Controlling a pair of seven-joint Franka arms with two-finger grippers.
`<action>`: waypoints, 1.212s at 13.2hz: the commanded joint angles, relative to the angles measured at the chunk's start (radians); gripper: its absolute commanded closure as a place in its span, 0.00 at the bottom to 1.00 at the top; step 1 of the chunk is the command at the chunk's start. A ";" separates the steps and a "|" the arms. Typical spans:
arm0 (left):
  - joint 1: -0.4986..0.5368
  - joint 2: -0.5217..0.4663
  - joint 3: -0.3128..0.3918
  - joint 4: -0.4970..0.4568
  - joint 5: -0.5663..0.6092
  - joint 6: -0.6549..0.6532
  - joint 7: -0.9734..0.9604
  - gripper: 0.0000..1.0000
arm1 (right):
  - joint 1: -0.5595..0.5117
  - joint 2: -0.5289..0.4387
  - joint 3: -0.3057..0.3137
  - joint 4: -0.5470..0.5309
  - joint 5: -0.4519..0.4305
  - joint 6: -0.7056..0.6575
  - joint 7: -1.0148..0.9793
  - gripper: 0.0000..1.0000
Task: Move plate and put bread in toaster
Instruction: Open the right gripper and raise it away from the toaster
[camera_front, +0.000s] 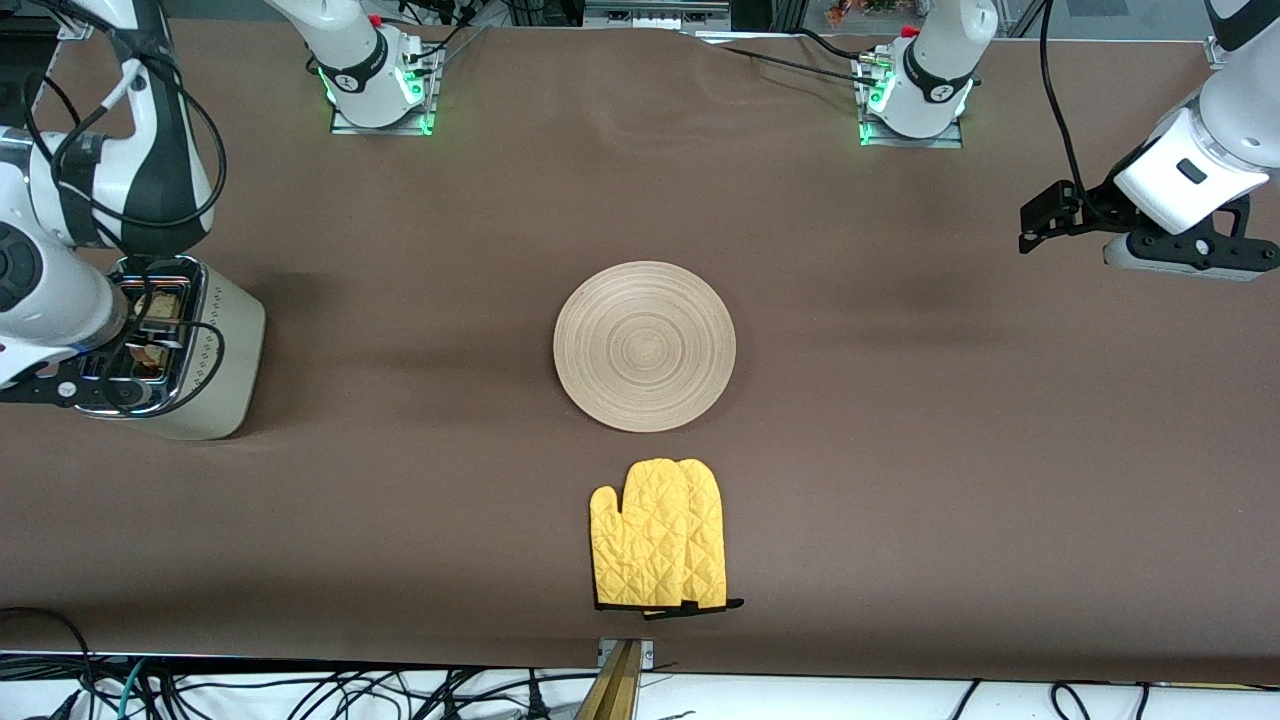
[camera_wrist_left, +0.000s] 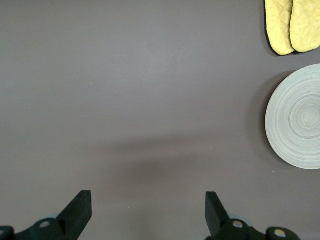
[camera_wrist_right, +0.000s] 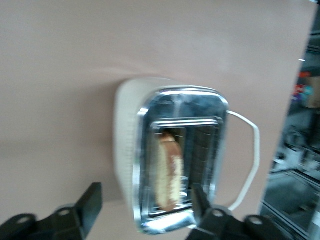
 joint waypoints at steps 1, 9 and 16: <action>0.003 -0.007 -0.004 -0.002 0.023 -0.001 -0.002 0.00 | -0.005 -0.091 0.042 -0.006 0.158 -0.015 -0.010 0.00; 0.003 -0.008 -0.005 -0.002 0.025 -0.003 -0.007 0.00 | 0.039 -0.252 -0.005 0.030 0.404 -0.207 -0.075 0.00; 0.003 -0.007 -0.005 -0.002 0.023 -0.003 -0.007 0.00 | 0.075 -0.235 -0.037 0.033 0.393 -0.224 -0.085 0.00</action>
